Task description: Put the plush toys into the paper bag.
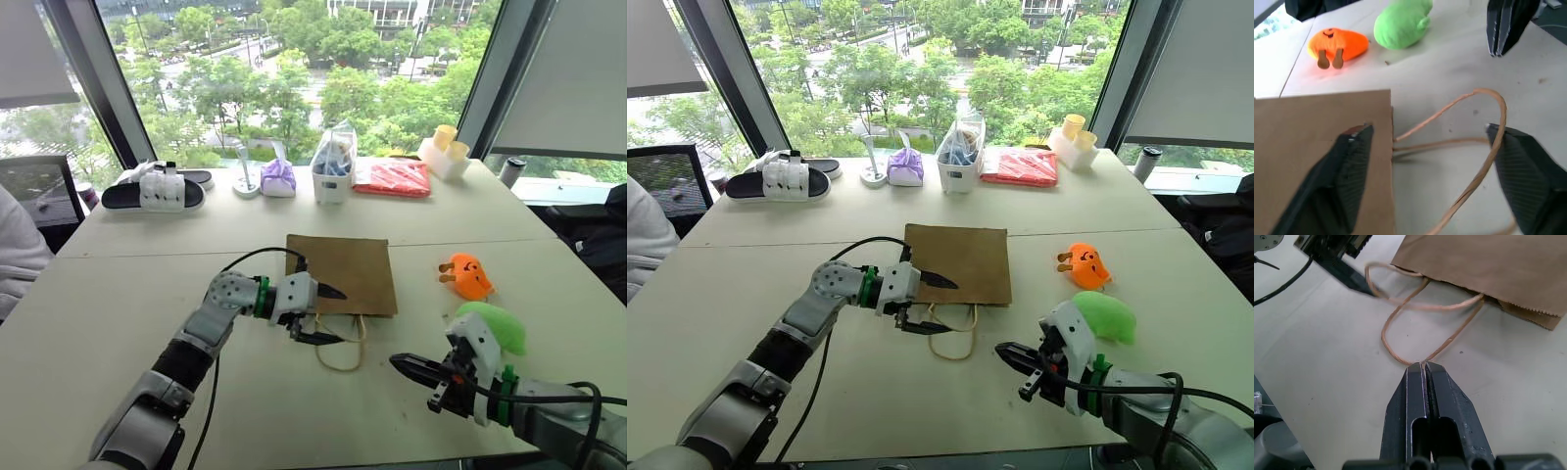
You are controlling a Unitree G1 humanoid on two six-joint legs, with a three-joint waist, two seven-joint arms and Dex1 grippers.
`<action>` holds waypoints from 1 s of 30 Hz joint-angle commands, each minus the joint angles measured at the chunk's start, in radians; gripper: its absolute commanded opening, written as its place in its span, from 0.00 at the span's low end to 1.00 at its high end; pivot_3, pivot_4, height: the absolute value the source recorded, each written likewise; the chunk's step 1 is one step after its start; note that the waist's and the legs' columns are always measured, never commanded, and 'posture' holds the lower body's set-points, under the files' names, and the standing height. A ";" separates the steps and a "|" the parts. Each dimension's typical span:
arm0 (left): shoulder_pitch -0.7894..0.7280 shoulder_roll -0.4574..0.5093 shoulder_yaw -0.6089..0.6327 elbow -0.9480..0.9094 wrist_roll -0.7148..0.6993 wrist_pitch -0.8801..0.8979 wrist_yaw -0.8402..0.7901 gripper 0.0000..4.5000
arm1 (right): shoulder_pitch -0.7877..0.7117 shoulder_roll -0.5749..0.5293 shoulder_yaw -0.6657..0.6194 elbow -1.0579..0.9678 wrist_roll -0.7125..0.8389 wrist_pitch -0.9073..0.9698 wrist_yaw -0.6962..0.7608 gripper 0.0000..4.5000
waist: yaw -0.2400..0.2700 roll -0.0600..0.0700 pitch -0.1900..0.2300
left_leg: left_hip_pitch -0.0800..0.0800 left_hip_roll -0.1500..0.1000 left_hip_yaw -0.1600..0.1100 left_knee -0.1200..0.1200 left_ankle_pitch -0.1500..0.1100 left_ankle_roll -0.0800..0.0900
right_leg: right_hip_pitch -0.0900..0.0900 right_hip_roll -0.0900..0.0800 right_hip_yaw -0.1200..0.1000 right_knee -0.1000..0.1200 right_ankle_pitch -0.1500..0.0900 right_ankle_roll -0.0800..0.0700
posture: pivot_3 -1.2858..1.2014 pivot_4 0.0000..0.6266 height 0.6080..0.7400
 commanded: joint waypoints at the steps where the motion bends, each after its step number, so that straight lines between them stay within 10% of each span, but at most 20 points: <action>1: -0.024 -0.009 0.039 0.001 -0.039 0.006 -0.014 0.37 | 0.000 0.012 0.004 -0.038 -0.001 -0.025 -0.010 0.00 | 0.000 0.000 0.000 | 0.000 0.000 0.000 0.000 0.000 0.000 | 0.000 0.000 0.000 0.000 0.000 0.000 | 0.52 0.24 1.00; 4: -0.024 -0.004 0.037 -0.005 -0.044 0.002 -0.034 0.01 | -0.006 0.022 0.025 -0.034 -0.011 -0.035 -0.018 0.00 | 0.001 0.000 0.000 | 0.000 0.000 -0.001 0.001 0.001 -0.001 | 0.000 0.000 0.000 0.000 0.000 0.000 | 0.52 0.24 1.00; 17: -0.102 -0.075 0.201 -0.158 -0.247 0.512 0.153 0.01 | -0.244 0.253 0.293 0.107 -0.256 -0.167 -0.187 0.00 | -0.007 -0.001 0.000 | -0.001 0.000 -0.003 0.006 0.001 -0.002 | 0.001 0.002 0.000 0.004 0.000 0.001 | 0.52 0.24 1.00; 30: -0.081 -0.088 0.243 -0.329 -0.367 0.769 0.268 0.01 | -0.403 0.378 0.303 0.361 -0.453 -0.335 -0.211 0.00 | -0.031 0.000 -0.001 | -0.001 -0.001 -0.003 0.008 0.004 -0.006 | 0.000 0.002 0.003 0.007 0.000 0.001 | 0.52 0.24 1.00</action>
